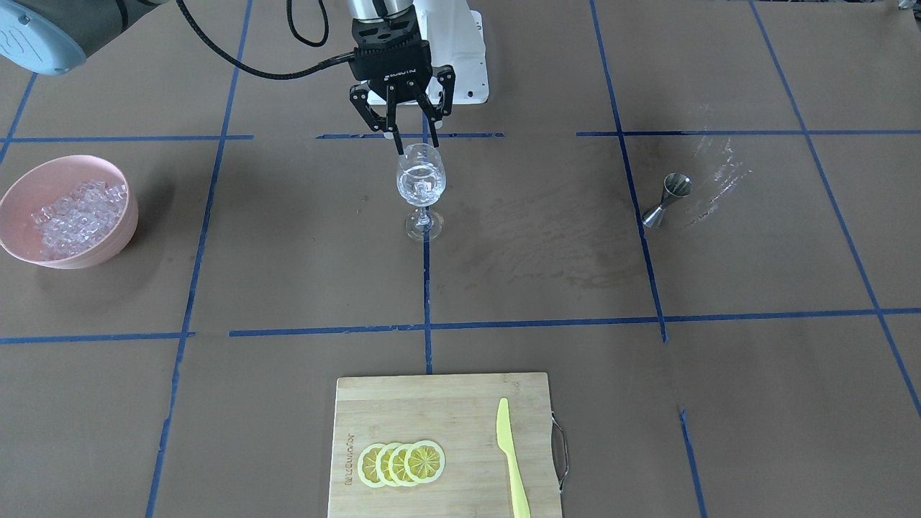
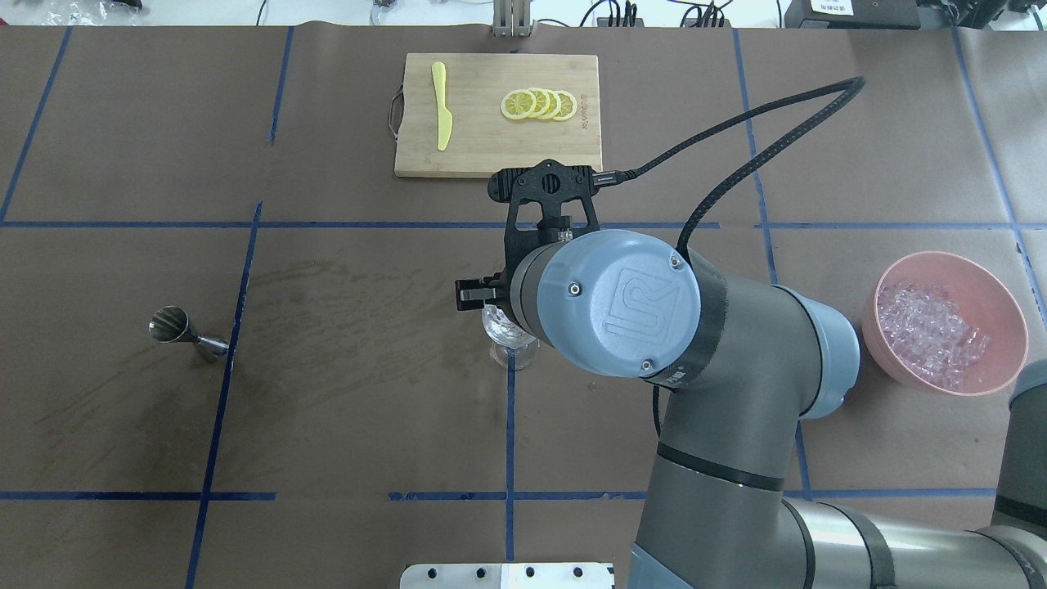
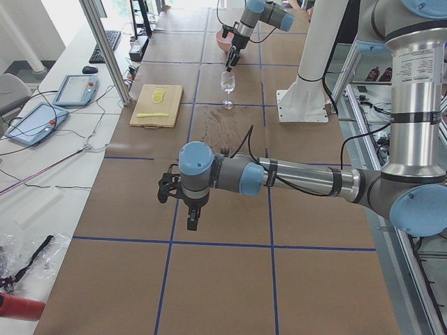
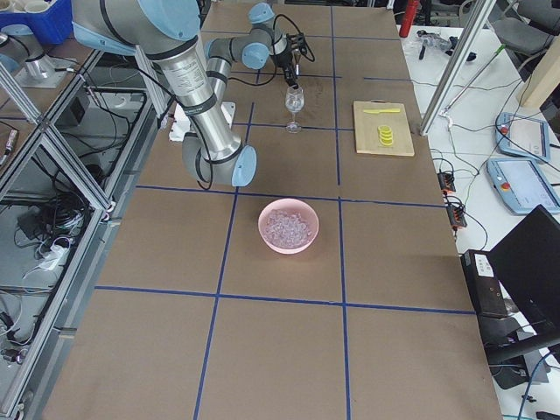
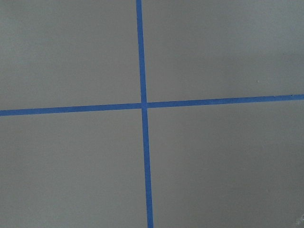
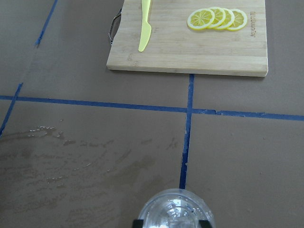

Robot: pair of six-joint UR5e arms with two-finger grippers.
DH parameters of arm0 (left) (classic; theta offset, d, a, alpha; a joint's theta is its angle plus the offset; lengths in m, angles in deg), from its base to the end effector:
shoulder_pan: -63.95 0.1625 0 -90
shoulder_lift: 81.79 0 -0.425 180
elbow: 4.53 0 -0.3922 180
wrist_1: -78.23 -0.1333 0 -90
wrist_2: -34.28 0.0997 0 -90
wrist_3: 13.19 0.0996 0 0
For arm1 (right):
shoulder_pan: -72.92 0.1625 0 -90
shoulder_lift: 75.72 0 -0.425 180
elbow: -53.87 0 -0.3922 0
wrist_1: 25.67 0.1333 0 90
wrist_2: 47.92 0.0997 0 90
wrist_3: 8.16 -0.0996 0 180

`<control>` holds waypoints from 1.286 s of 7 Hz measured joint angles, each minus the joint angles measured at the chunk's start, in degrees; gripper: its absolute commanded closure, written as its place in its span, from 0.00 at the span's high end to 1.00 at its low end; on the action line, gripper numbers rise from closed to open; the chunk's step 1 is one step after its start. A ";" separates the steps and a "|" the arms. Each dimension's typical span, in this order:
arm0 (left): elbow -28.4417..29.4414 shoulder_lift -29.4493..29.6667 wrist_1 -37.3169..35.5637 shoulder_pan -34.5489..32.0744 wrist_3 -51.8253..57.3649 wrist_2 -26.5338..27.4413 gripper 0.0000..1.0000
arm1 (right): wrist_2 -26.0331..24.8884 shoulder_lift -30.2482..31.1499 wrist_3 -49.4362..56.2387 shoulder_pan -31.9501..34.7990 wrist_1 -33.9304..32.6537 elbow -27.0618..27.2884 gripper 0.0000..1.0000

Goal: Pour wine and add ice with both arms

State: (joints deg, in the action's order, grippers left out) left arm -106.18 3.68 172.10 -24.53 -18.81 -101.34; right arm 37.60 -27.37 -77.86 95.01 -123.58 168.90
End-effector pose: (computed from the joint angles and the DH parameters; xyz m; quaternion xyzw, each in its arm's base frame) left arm -0.0497 -0.4682 0.5869 0.0641 0.3906 0.0043 0.9183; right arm -0.4791 -0.3467 0.0861 0.2090 -0.4448 0.0328 0.8703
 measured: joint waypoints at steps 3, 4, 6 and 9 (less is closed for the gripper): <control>-0.09 -0.07 -0.02 -0.02 0.00 0.06 1.00 | 2.31 0.20 0.97 2.19 -3.38 0.32 1.00; -0.10 -0.10 -0.06 -0.02 0.00 0.10 1.00 | 6.56 0.82 2.69 5.79 -5.68 0.48 1.00; -0.11 -0.14 -0.03 -0.05 0.00 0.16 1.00 | 17.78 5.23 12.15 16.59 -6.92 0.91 1.00; -0.40 -0.14 -0.02 -0.11 0.00 0.18 1.00 | 31.78 19.04 42.16 35.58 -6.71 0.71 1.00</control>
State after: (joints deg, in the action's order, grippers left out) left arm -106.58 3.54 172.08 -24.64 -18.81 -101.16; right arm 69.37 -8.33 -35.70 130.58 -130.29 169.61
